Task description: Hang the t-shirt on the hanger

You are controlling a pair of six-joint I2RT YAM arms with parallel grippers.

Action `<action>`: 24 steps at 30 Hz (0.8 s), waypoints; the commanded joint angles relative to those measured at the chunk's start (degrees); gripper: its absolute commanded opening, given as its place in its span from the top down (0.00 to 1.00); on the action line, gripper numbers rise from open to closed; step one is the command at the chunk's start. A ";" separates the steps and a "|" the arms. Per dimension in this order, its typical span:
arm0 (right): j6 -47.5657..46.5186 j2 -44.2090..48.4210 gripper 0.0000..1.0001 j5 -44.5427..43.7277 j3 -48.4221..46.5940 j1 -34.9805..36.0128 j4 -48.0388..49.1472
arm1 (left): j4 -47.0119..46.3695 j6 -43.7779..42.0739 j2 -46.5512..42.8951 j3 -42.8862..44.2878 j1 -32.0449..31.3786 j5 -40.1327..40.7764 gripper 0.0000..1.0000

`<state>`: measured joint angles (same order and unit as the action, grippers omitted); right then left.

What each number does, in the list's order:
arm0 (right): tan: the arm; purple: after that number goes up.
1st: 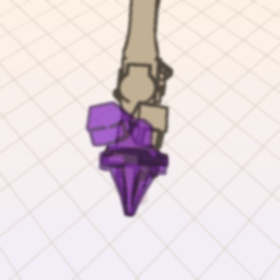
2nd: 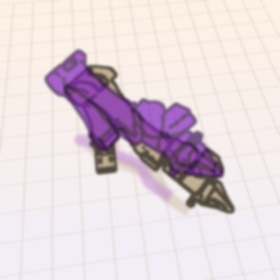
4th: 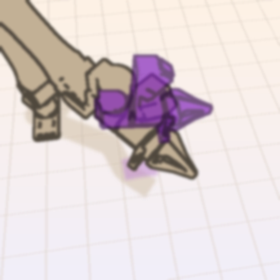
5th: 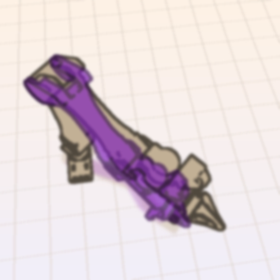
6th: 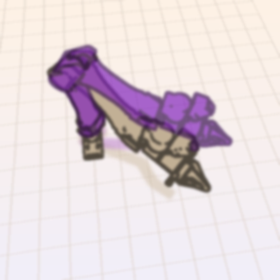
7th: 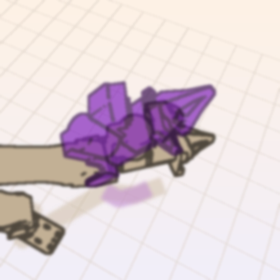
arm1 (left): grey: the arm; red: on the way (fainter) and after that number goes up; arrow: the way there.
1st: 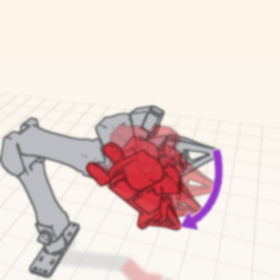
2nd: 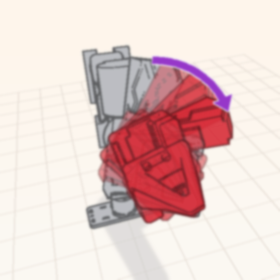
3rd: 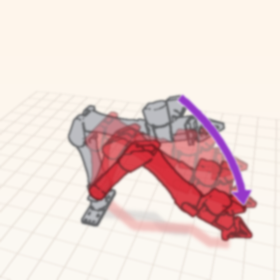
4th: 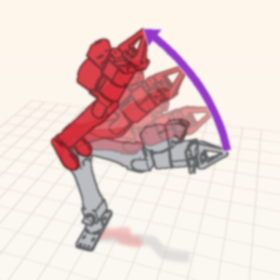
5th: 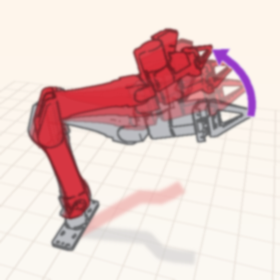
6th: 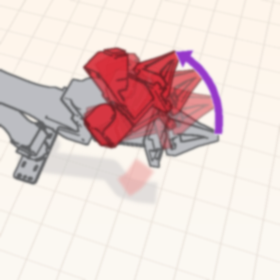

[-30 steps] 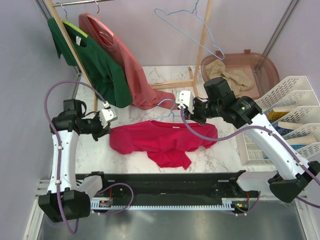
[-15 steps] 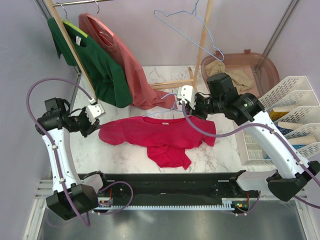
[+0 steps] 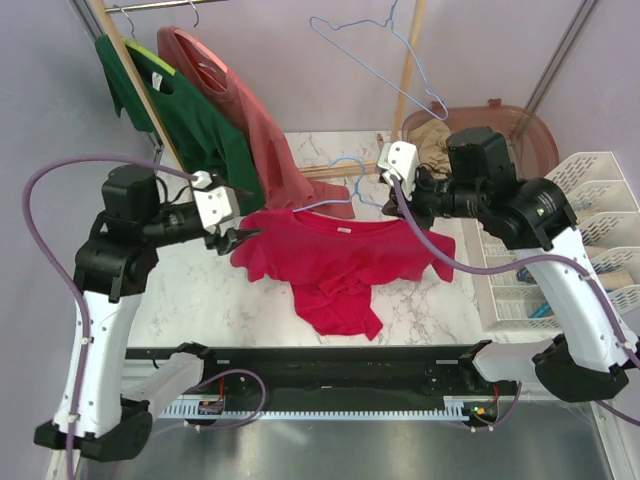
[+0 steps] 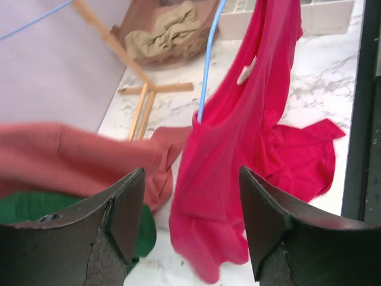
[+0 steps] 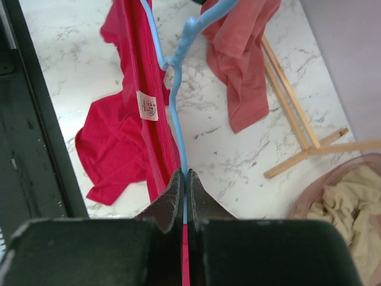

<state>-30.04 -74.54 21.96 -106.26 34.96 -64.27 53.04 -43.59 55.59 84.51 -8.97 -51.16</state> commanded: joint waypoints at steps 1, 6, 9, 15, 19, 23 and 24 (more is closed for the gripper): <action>5.87 3.96 1.00 -1.65 3.51 -0.16 0.02 | -15.93 13.19 4.69 0.13 -14.90 15.00 0.30; 8.42 5.98 1.00 -1.65 6.05 -0.16 1.78 | -25.43 6.70 9.51 -2.77 -32.67 29.16 0.30; 8.95 6.95 1.00 -1.48 6.68 -0.24 2.04 | -26.93 5.37 12.78 -2.25 -37.60 32.51 0.32; 10.70 9.76 1.00 0.45 8.69 -0.24 2.13 | -32.21 2.12 18.76 -1.38 -39.90 33.86 0.85; 13.60 10.91 0.68 3.26 10.45 -0.51 1.78 | -33.87 -6.57 16.31 -4.87 -39.19 17.79 0.98; 15.45 12.40 0.42 7.48 12.74 -0.77 0.47 | -36.60 -11.51 16.55 -6.56 -37.53 7.67 0.98; 15.71 12.40 0.39 8.18 12.92 -0.86 -0.06 | -36.25 -11.95 17.09 -5.25 -37.26 5.56 0.98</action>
<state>-17.50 -63.22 24.69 -94.59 34.30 -63.90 22.85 -48.80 72.90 77.65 -47.55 -32.53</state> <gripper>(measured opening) 0.562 0.049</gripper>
